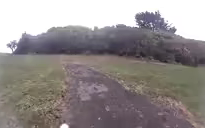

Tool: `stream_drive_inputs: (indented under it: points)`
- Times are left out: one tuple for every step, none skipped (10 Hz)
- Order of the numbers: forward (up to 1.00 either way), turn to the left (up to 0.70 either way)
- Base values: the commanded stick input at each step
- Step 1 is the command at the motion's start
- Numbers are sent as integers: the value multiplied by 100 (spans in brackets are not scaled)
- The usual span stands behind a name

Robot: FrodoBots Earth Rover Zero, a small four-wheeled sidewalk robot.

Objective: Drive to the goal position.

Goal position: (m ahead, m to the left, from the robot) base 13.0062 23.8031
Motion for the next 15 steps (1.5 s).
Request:
stream_drive_inputs:
  points:
    - [100, 13]
    - [100, 28]
    - [100, 40]
    - [100, 40]
    - [100, 40]
    - [100, 2]
    - [100, 0]
    - [100, 0]
    - [100, 0]
    - [100, 0]
    - [100, 0]
    - [100, 0]
    - [100, 0]
    - [100, 0]
    - [100, 0]
